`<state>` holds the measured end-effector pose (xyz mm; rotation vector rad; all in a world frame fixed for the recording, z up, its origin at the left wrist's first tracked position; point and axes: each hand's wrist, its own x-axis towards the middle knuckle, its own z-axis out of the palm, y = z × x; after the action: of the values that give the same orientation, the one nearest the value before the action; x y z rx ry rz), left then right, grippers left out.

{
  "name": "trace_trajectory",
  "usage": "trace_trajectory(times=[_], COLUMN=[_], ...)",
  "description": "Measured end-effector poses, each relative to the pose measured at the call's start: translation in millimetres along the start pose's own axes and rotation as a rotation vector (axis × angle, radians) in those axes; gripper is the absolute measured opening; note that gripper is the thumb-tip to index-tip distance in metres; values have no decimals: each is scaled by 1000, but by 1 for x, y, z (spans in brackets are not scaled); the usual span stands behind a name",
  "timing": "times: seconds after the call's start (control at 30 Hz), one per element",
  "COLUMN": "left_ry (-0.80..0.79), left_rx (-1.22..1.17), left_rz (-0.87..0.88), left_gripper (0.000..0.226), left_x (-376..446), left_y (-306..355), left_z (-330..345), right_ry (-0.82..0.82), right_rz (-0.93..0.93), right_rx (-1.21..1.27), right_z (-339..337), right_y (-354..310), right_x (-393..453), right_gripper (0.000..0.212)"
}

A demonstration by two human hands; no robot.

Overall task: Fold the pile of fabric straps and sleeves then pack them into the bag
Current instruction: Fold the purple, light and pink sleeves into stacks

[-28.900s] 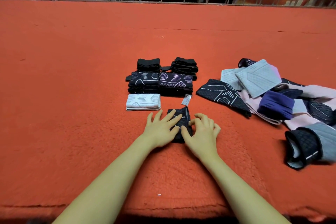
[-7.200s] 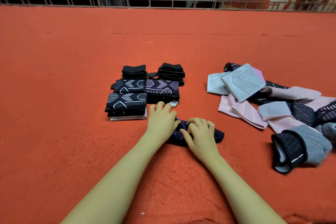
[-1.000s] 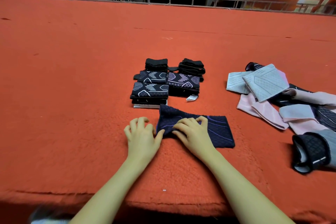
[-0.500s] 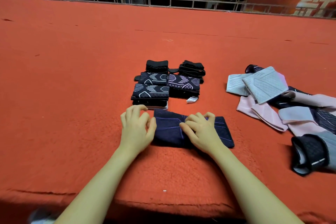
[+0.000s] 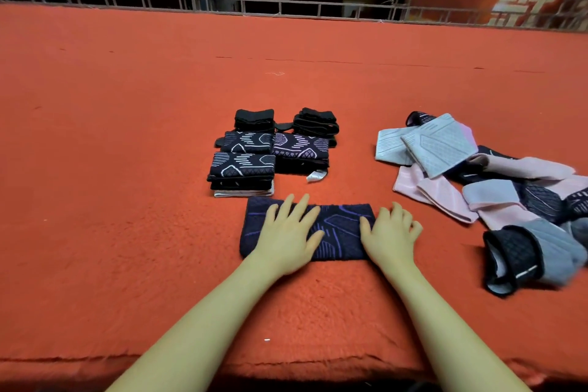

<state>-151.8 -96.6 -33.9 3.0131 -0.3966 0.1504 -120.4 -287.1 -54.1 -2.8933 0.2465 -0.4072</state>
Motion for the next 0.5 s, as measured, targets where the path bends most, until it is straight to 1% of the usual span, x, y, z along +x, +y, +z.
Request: trace_trajectory(times=[0.1, 0.17, 0.27, 0.33, 0.4, 0.43, 0.5], left_ry=[-151, -208, -191, -176, -128, -61, 178], left_rx=[-46, -65, -60, -49, -66, -80, -81], left_rz=[-59, -135, -186, -193, -192, -175, -70], left_gripper=[61, 63, 67, 67, 66, 66, 64], left_x=[14, 20, 26, 28, 28, 26, 23], left_y=[13, 14, 14, 13, 14, 14, 16], left_z=[10, 16, 22, 22, 21, 21, 23], right_ry=[-28, -20, -5, 75, 255, 332, 414], right_rz=[-67, -102, -107, -147, -203, -227, -242], right_rx=[-7, 30, 78, 131, 146, 134, 111], right_z=[6, 6, 13, 15, 14, 13, 11], right_y=[3, 2, 4, 3, -1, -3, -5], right_x=[4, 7, 13, 14, 17, 18, 21], right_gripper=[44, 41, 34, 25, 23, 25, 26])
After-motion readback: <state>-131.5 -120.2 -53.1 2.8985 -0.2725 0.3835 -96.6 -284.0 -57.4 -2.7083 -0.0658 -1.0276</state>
